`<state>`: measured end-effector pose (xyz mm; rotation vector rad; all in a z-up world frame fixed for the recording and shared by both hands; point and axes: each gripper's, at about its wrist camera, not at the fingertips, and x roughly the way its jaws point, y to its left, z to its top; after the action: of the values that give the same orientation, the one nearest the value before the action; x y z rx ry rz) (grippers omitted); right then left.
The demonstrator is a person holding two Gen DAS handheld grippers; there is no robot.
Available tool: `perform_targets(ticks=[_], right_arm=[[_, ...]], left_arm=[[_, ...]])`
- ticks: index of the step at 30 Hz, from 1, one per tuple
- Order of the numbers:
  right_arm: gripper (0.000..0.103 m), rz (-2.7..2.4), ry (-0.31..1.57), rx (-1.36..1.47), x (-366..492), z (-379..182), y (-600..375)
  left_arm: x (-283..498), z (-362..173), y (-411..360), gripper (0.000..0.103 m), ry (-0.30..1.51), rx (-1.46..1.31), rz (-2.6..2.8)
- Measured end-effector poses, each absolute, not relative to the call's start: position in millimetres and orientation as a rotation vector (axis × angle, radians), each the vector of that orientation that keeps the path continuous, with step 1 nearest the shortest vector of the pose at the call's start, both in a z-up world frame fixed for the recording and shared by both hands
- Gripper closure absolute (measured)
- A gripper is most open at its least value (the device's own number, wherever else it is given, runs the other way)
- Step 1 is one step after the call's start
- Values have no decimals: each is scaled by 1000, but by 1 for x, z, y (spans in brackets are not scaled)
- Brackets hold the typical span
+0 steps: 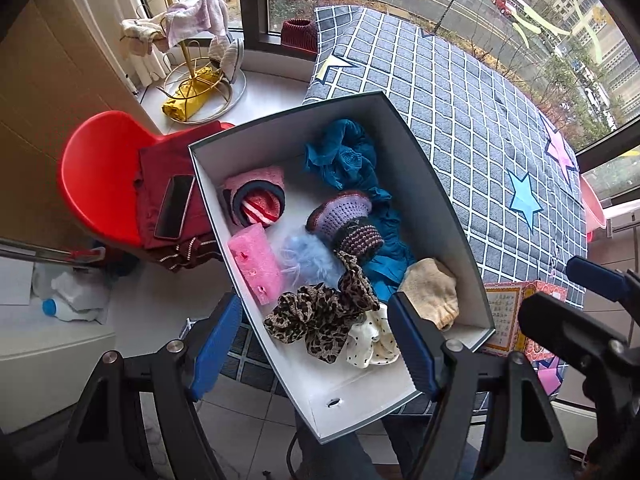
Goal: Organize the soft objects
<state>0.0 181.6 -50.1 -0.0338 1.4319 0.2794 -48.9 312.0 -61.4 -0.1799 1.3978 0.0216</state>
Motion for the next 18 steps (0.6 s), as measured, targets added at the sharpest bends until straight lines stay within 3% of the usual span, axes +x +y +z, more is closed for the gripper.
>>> perform_targets(ticks=[18], right_arm=[[7,270,1441,-59,-5,-52,192]], left_arm=[[-59,-64,306,25,1411,-110,15]])
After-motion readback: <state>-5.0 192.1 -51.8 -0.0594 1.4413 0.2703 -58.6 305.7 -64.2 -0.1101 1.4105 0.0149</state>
